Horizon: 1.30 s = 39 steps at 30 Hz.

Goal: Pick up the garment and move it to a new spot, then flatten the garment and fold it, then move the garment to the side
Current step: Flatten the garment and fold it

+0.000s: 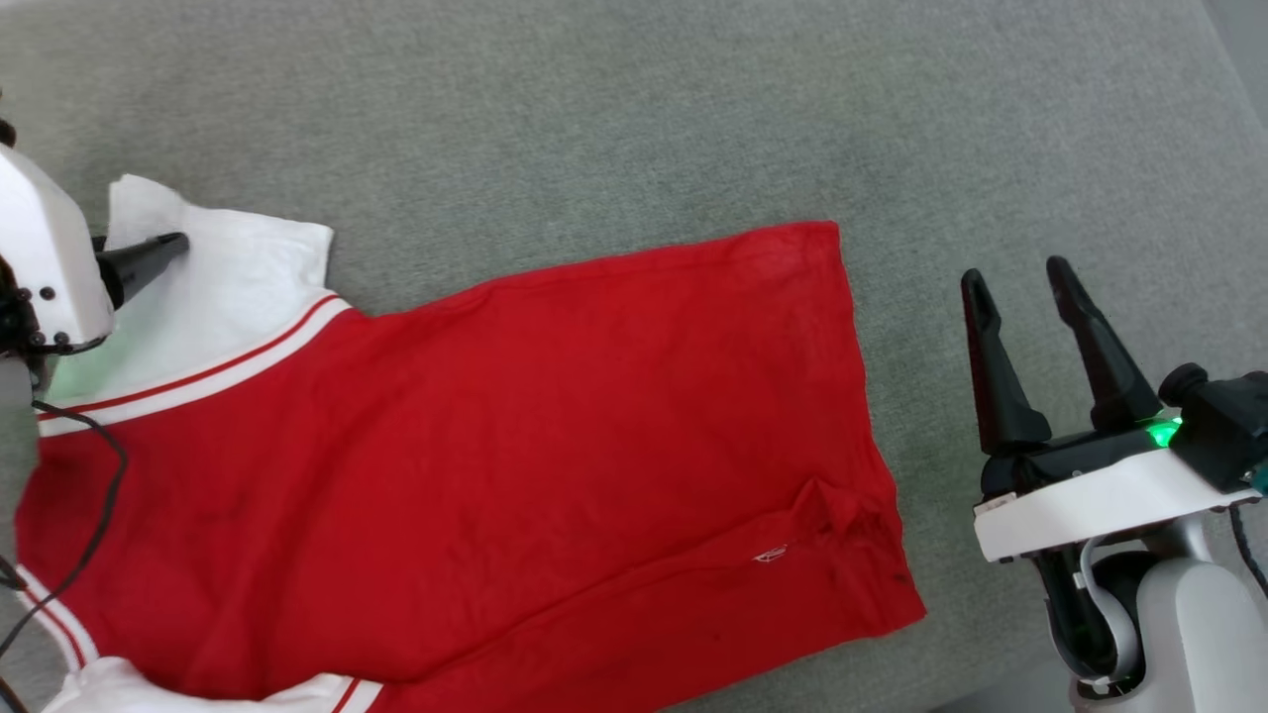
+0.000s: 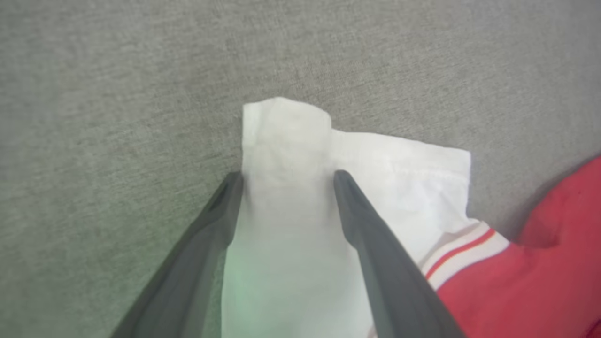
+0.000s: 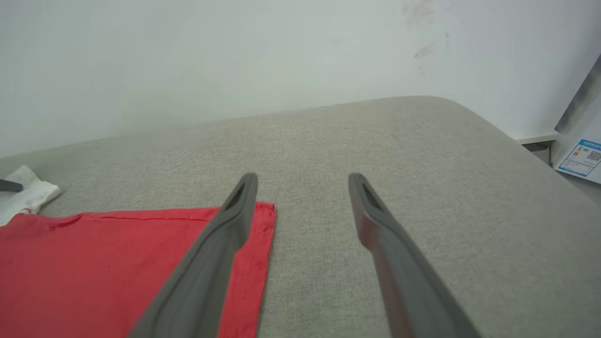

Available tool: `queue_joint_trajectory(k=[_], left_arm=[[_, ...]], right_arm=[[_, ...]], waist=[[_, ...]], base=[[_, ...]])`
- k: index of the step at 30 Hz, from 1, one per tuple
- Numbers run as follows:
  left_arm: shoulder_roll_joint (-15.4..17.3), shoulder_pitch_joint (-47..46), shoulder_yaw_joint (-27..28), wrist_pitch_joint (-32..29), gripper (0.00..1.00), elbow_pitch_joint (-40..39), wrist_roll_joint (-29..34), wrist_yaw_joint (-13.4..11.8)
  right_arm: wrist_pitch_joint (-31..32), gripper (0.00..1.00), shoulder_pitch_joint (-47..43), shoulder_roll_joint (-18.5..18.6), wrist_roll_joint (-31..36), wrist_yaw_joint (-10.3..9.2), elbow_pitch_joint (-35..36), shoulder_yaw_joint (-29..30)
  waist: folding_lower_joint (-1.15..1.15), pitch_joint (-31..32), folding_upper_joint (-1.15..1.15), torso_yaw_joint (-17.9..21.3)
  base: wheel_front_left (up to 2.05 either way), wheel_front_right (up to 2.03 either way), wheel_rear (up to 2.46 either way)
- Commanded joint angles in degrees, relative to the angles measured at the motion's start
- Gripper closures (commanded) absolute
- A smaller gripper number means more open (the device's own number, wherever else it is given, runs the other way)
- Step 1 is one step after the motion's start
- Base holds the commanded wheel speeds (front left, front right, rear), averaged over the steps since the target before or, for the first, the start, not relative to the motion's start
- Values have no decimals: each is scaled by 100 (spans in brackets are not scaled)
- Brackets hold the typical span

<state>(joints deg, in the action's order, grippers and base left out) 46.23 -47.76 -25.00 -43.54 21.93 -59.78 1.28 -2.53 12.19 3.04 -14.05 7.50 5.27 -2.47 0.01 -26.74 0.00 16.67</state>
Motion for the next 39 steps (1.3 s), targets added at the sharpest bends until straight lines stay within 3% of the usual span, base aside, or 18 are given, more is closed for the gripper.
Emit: queue_joint_trajectory(k=[1, 8, 9, 11, 16, 22, 24, 25, 30, 34, 39], left_arm=[[7, -75, -3, -115, 0, 106, -59, -40], [-169, 190, -190, -713, 0, 546, -329, -182], [-221, 260, -214, -808, 50, 604, -388, -209], [-312, 362, -241, -852, 100, 661, -451, -230], [-390, 334, -217, -588, 100, 655, -379, -190], [-472, 63, -83, -37, 100, 542, -271, -17], [-518, -21, -72, 142, 100, 461, -201, 19], [-629, -108, -126, 346, 100, 306, -79, 71], [-760, -183, -203, 532, 100, 14, 40, 115], [-836, -187, -262, 644, 100, -213, 110, 151], [-880, -223, -268, 770, 100, -396, 167, 163]], right_arm=[[-60, 0, 75, -22, -54, -2, -55, -33], [-166, 0, 162, -23, -212, -2, -264, -93], [-155, 0, 174, -23, -240, -2, -294, -95], [-115, 0, 188, -23, -274, -1, -339, -91], [121, 0, 202, -22, -412, -2, -440, -47], [941, 0, 425, 102, -753, -1, -949, 66], [1343, 0, 555, 258, -863, -1, -1202, 44], [1903, 0, 867, 529, -987, -1, -1497, -49], [2841, 0, 1446, 908, -1233, -1, -1895, -365], [3627, 0, 1967, 1142, -1233, -2, -2223, -572], [4323, 0, 2514, 1117, -1190, -2, -2647, -719]], waist=[[-1, -110, 0, 113], [-1, -185, 0, 233], [-1, -186, 0, 243], [-1, -170, 0, 249], [-1, -35, 0, 158], [-1, 262, 0, -107], [-1, 354, 0, -229], [-1, 438, 0, -448], [-1, 455, 0, -794], [-1, 371, 0, -1036], [-1, 153, 0, -1229]], base=[[0, 0, 0], [0, 0, 0], [0, 0, 0], [0, 0, 0], [0, 0, 0], [0, 0, 0], [0, 0, 0], [0, 0, 0], [0, 0, 0], [0, 0, 0], [0, 0, 0]])
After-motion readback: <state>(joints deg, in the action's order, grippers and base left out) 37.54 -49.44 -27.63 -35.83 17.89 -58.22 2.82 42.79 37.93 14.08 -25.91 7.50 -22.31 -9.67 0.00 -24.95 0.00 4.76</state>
